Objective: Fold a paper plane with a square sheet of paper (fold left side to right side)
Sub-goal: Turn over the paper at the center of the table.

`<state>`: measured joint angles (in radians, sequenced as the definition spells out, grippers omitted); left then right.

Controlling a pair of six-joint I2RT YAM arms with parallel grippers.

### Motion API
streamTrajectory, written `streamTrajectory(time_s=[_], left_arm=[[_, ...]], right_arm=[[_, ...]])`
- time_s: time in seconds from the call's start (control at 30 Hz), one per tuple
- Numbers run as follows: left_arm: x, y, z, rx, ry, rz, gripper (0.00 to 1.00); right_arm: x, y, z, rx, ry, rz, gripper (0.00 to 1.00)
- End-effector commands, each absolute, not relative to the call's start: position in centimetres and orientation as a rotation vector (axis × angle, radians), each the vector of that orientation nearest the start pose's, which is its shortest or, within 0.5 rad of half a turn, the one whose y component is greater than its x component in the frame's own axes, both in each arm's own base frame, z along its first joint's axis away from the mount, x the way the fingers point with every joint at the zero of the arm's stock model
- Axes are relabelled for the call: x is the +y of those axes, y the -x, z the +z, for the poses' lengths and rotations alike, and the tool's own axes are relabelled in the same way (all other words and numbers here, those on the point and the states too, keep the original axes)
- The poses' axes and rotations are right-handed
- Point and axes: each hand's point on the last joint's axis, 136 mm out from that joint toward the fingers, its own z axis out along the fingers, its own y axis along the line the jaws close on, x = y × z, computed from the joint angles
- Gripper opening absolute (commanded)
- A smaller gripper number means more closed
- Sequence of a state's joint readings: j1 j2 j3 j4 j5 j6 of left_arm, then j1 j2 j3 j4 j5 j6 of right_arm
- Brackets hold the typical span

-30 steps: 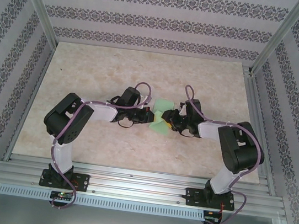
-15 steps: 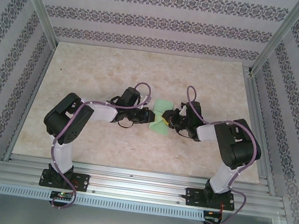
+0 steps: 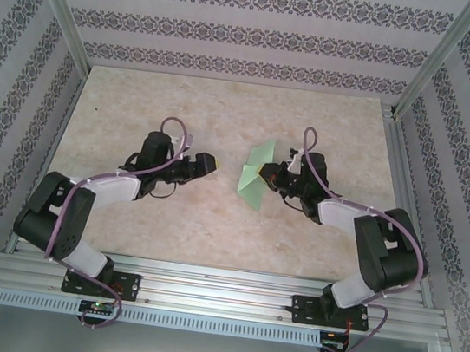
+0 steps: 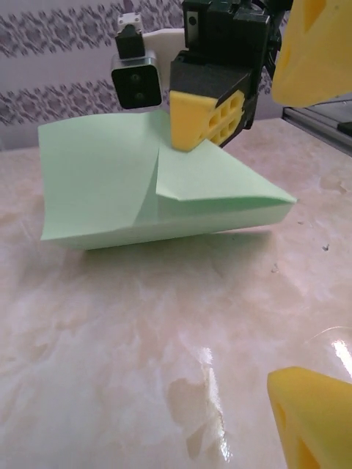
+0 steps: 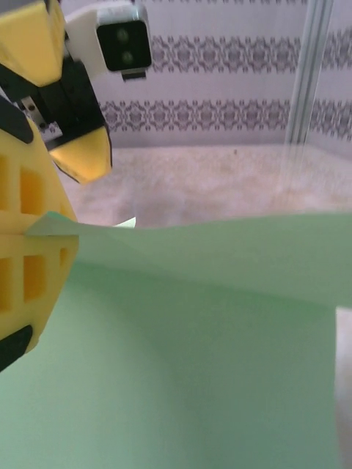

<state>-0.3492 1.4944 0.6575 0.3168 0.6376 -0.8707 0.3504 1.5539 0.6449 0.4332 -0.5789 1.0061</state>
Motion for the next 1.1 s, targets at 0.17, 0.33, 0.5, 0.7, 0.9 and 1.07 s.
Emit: streamTrajectory(time_s=[0.17, 0.33, 0.5, 0.7, 0.9, 1.07], left_arm=[[-24.2, -32.0, 26.1, 1.817, 0.025, -1.747, 1.0], [-25.9, -30.9, 29.5, 1.756, -0.071, -1.815, 1.0], [-28.1, -29.9, 30.3, 1.76, -0.137, -1.869, 1.0], [-29.9, -29.1, 31.1, 1.759, -0.201, -1.907, 0.89], [-30.1, -28.8, 31.2, 1.775, -0.217, -1.885, 0.6], [-30.1, -28.8, 30.7, 1.806, -0.213, -1.856, 0.33]], right_arm=[[23.7, -34.0, 25.1, 1.874, -0.038, 1.545, 0.02], [25.3, -32.6, 29.6, 1.775, 0.067, 1.624, 0.02], [27.0, -31.3, 31.8, 1.735, 0.135, 1.687, 0.03], [28.4, -30.7, 32.5, 1.717, 0.159, 1.758, 0.03], [28.4, -30.7, 32.4, 1.71, 0.162, 1.762, 0.04], [28.2, -31.0, 31.8, 1.724, 0.15, 1.743, 0.08]])
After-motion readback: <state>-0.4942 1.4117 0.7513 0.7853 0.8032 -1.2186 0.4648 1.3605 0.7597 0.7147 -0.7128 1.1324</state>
